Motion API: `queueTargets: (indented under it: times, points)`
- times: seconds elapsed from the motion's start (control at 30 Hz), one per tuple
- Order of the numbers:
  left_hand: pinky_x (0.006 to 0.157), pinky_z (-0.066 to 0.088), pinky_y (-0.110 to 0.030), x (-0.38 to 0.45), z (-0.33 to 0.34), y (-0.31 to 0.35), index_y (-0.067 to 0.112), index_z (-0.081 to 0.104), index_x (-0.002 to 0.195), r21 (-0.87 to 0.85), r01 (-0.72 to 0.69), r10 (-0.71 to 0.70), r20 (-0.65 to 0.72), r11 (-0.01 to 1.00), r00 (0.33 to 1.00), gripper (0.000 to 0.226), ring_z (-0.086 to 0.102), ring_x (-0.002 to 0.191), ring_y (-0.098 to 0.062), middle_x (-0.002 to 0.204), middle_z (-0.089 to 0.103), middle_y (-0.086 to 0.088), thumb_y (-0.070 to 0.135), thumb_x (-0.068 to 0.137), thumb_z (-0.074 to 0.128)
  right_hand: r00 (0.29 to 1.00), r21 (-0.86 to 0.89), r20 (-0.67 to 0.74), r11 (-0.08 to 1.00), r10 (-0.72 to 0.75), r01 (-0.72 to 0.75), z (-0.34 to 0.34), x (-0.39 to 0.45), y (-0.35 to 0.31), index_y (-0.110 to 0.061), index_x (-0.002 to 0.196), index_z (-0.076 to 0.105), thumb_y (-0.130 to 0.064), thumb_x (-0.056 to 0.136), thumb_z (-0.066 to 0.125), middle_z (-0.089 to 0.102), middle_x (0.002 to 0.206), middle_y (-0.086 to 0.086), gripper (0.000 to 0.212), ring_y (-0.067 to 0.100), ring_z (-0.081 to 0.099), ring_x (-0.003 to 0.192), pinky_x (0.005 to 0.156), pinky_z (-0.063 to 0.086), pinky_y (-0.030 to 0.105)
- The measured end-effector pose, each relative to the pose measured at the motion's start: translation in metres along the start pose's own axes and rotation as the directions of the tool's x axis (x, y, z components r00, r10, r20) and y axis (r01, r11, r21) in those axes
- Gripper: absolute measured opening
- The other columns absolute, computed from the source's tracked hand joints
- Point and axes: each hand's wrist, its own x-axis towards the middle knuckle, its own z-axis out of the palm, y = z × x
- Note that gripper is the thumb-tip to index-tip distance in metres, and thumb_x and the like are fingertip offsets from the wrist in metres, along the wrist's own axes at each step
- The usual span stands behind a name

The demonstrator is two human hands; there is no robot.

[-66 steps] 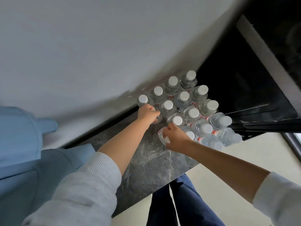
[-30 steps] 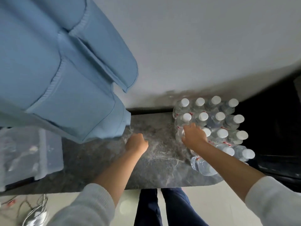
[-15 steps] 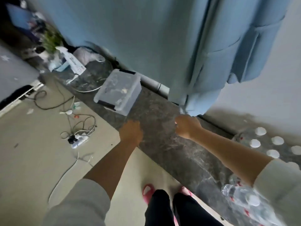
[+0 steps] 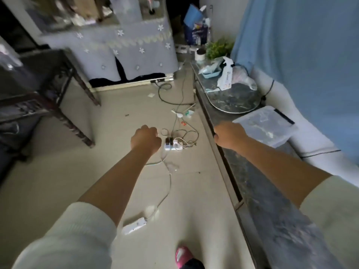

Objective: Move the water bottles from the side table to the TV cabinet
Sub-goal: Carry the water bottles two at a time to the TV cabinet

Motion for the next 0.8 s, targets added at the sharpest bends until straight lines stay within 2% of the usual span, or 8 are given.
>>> queueTargets:
  times: [0.13, 0.27, 0.37, 0.57, 0.8]
  points:
    - [0.096, 0.043, -0.036, 0.031, -0.043, -0.094, 0.010, 0.057, 0.123, -0.038, 0.149, -0.152, -0.072, 0.988, 0.986, 0.034, 0.048, 0.121, -0.033, 0.129, 0.048, -0.015, 0.016, 0.092, 0.044, 0.993, -0.001, -0.109, 0.999, -0.053, 0.053, -0.036, 0.071, -0.079, -0.005, 0.113, 0.058, -0.021, 0.092, 0.044, 0.061, 0.115, 0.015, 0.030, 0.032, 0.059, 0.107, 0.088, 0.048, 0.040]
    - [0.093, 0.046, -0.039, 0.050, -0.076, -0.175, 0.009, 0.058, 0.121, -0.069, 0.260, -0.267, -0.129, 0.963, 0.955, 0.033, 0.051, 0.118, -0.036, 0.128, 0.050, -0.017, 0.013, 0.091, 0.044, 0.986, 0.068, -0.133, 0.992, -0.101, 0.110, -0.066, 0.133, -0.148, -0.002, 0.108, 0.060, -0.016, 0.090, 0.046, 0.059, 0.115, 0.019, 0.028, 0.035, 0.057, 0.107, 0.086, 0.047, 0.036]
    - [0.093, 0.046, -0.041, 0.060, -0.093, -0.228, 0.010, 0.060, 0.117, -0.105, 0.348, -0.360, -0.146, 0.932, 0.921, 0.031, 0.051, 0.116, -0.037, 0.126, 0.052, -0.018, 0.013, 0.089, 0.047, 0.975, 0.081, -0.147, 0.980, -0.168, 0.181, -0.083, 0.174, -0.197, -0.001, 0.117, 0.058, -0.016, 0.091, 0.047, 0.057, 0.120, 0.021, 0.032, 0.035, 0.055, 0.111, 0.088, 0.046, 0.036]
    - [0.092, 0.048, -0.041, 0.089, -0.117, -0.318, 0.009, 0.063, 0.114, -0.137, 0.466, -0.485, -0.169, 0.874, 0.858, 0.030, 0.053, 0.114, -0.037, 0.121, 0.054, -0.018, 0.015, 0.086, 0.052, 0.939, 0.043, -0.161, 0.948, -0.304, 0.314, -0.101, 0.258, -0.293, -0.003, 0.113, 0.060, -0.019, 0.090, 0.048, 0.057, 0.122, 0.018, 0.031, 0.033, 0.055, 0.113, 0.089, 0.047, 0.035]
    - [0.096, 0.044, -0.041, 0.168, -0.156, -0.414, 0.004, 0.057, 0.121, -0.116, 0.568, -0.578, -0.238, 0.815, 0.780, 0.035, 0.046, 0.121, -0.035, 0.127, 0.049, -0.017, 0.018, 0.092, 0.041, 0.852, -0.002, -0.155, 0.863, -0.500, 0.506, -0.124, 0.373, -0.405, -0.003, 0.112, 0.061, -0.018, 0.090, 0.048, 0.058, 0.119, 0.018, 0.030, 0.034, 0.055, 0.111, 0.089, 0.047, 0.036]
